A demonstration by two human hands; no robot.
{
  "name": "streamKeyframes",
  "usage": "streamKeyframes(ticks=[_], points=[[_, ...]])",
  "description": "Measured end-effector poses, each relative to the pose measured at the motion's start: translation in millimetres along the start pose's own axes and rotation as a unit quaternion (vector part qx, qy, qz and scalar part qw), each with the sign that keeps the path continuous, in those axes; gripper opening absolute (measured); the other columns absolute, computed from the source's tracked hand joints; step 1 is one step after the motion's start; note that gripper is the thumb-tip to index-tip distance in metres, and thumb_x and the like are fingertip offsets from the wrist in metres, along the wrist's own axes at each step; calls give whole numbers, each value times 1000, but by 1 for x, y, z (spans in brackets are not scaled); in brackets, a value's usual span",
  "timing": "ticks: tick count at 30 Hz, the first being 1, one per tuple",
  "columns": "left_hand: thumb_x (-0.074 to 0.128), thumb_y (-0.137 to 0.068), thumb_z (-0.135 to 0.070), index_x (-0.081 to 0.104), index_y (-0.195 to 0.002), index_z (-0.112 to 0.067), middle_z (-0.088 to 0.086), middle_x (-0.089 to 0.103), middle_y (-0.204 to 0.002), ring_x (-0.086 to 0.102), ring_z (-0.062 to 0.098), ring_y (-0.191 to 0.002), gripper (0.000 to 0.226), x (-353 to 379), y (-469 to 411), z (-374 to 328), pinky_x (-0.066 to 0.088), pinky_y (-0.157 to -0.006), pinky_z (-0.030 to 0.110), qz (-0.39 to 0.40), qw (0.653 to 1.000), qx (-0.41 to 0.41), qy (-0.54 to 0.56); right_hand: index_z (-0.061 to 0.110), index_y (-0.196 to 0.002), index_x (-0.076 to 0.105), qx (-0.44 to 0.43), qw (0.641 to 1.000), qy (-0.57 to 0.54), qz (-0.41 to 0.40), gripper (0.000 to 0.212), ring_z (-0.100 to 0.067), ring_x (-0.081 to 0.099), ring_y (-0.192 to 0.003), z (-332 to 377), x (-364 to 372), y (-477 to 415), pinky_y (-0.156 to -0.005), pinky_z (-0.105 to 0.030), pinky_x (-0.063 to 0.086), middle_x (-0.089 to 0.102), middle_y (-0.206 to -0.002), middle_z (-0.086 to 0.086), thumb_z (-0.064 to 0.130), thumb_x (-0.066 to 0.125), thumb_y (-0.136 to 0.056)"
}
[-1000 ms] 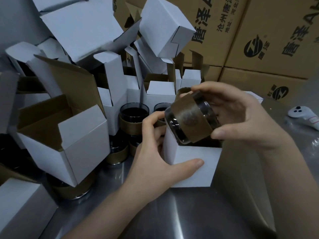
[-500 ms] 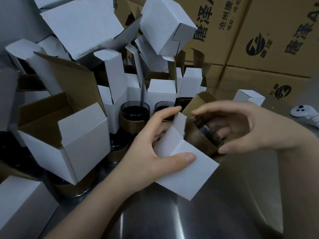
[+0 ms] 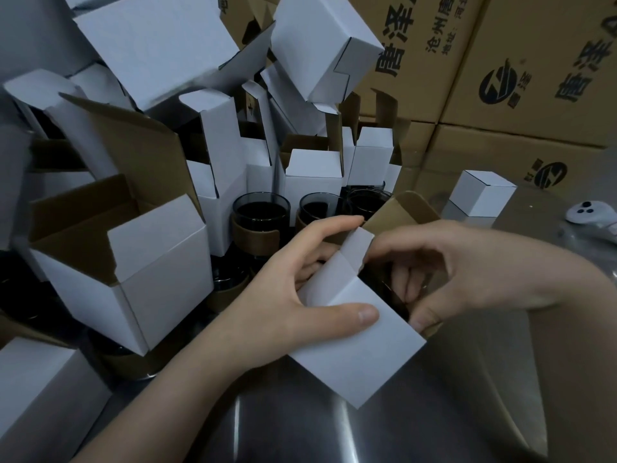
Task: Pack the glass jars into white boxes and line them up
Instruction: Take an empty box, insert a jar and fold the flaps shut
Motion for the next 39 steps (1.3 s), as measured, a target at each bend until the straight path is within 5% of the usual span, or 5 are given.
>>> streamKeyframes(ticks=[7, 14, 24, 33, 39], points=[[79, -66, -42, 42, -134, -53, -8, 63, -119, 64, 18, -110, 79, -3, -2, 3, 54, -94, 43, -7, 1000, 5, 20, 34, -119, 65, 4, 1000, -16, -9, 64, -18, 69, -88, 3, 10, -5, -79, -38, 59, 60, -107, 15, -3, 83, -70], [79, -66, -44, 41, -134, -53, -11, 63, -117, 64, 13, -108, 79, -4, -1, 4, 55, -90, 35, -12, 1000, 10, 10, 22, -121, 66, 29, 999, 12, -18, 59, -15, 72, -85, 3, 13, -11, -77, -39, 60, 65, -107, 12, -3, 82, -70], [79, -66, -40, 36, -127, -52, -13, 61, -117, 65, 16, -107, 76, -3, -1, 2, 56, -87, 28, -55, 996, 30, 56, 40, -119, 66, -4, 997, -18, -69, 65, -8, 67, -103, 4, -6, 3, -88, -26, 55, 70, -113, 13, -3, 81, -73], [80, -69, -29, 38, -116, -42, 1, 49, -124, 61, 21, -110, 65, 7, -1, 5, 57, -86, 35, -41, 995, 52, 79, 38, -118, 64, -32, 992, -14, -119, 44, -1, 68, -100, 10, -10, 10, -86, -18, 53, 74, -101, 16, 28, 70, -75], [80, -69, -26, 39, -114, -36, -6, 48, -117, 57, 21, -107, 62, 13, 0, 8, 57, -84, 40, -37, 996, 64, 56, 26, -112, 69, -97, 968, 26, -229, 28, 0, 68, -99, 19, -9, 19, -86, -14, 50, 75, -97, 16, 10, 63, -91]])
Point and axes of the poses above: each hand's wrist, its own y-axis away from the middle knuckle, its own x-axis out of the palm, z = x × y, the point moved 6 cm from there along -y, towards the middle knuckle
